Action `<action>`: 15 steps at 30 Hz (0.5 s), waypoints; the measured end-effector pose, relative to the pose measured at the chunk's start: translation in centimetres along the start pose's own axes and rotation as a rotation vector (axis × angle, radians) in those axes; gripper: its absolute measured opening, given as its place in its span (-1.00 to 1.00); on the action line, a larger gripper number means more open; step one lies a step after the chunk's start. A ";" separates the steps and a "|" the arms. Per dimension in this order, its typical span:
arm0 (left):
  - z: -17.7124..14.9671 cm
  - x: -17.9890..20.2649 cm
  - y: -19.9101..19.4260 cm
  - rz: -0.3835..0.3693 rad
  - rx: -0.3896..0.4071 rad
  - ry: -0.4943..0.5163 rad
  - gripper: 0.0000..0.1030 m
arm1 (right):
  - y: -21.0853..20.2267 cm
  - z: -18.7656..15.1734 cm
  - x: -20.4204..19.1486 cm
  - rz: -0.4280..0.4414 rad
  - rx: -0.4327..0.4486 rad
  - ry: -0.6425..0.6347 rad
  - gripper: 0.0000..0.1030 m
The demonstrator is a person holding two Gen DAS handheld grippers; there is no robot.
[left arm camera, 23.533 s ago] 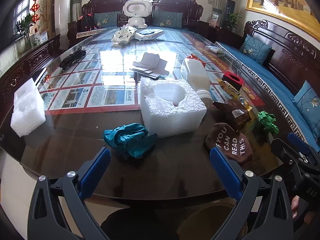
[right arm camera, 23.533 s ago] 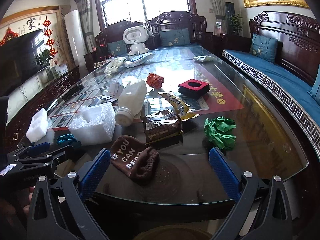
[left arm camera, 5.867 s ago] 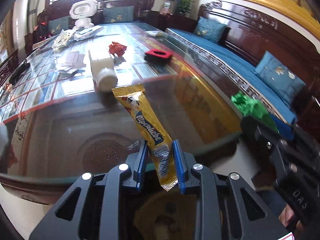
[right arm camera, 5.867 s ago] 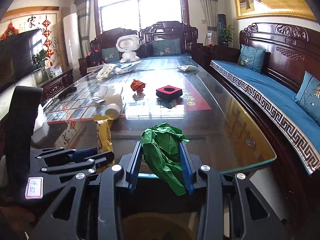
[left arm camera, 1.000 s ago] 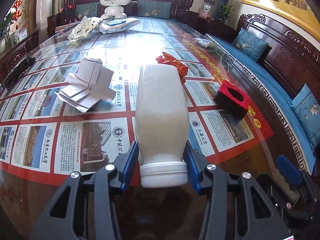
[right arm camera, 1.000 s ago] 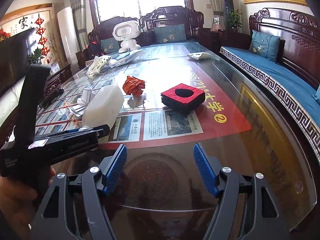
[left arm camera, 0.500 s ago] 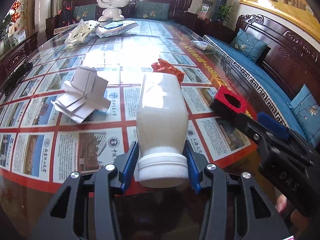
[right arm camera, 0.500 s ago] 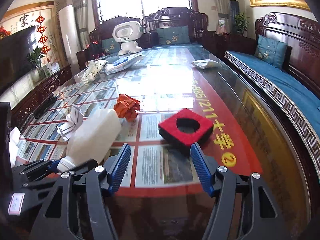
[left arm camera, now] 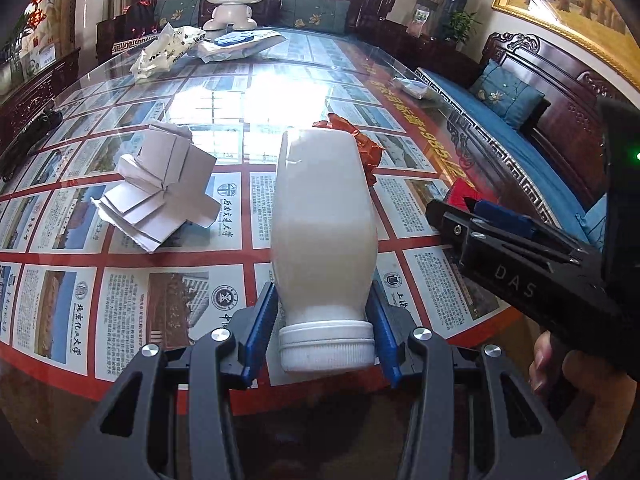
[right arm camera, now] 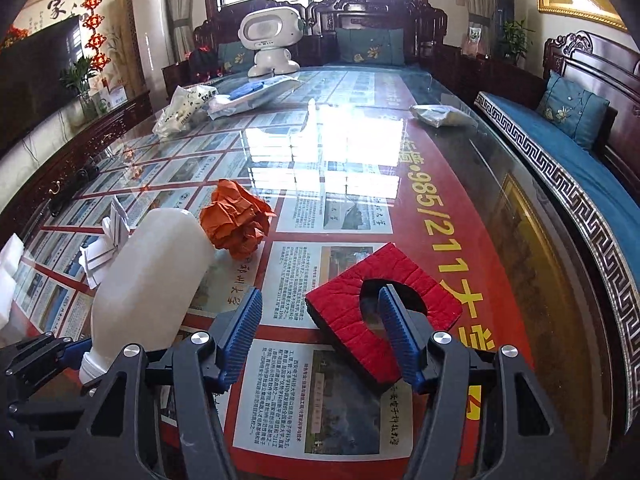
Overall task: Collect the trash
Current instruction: 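Grasp the white plastic bottle with the left tool while the right tool grasps the red foam block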
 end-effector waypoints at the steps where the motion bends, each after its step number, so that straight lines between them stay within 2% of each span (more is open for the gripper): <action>1: 0.0 0.0 0.0 -0.005 0.000 -0.003 -0.11 | 0.4 -0.2 0.2 -0.014 -0.019 0.006 -0.04; 2: 0.1 -0.1 0.0 -0.008 0.001 -0.005 -0.11 | 0.4 -0.2 0.4 -0.030 -0.012 0.002 -0.11; 3: 0.2 -0.2 0.0 -0.012 0.001 -0.008 -0.11 | 0.4 -0.2 0.6 -0.061 -0.011 -0.013 -0.29; 4: 0.2 -0.2 0.0 -0.016 0.002 -0.008 -0.12 | 0.3 -0.2 0.7 -0.071 -0.009 -0.014 -0.38; 6: 0.1 -0.2 0.0 -0.018 0.004 -0.008 -0.12 | 0.2 -0.2 0.8 -0.049 -0.008 0.004 -0.49; 15: -0.2 0.1 -0.8 -0.013 0.017 0.014 -0.13 | -2.8 -1.4 -1.1 0.018 0.057 -0.006 -0.52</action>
Point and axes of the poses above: each gripper's, at about its wrist camera, not at the fingertips, and y roughly the way its jaws point, x to its right, z to its top, the point moved 10 cm from there along y, roughly the way its jaws point, and after that the axes turned 10 degrees about y, right-handed, at the moved point
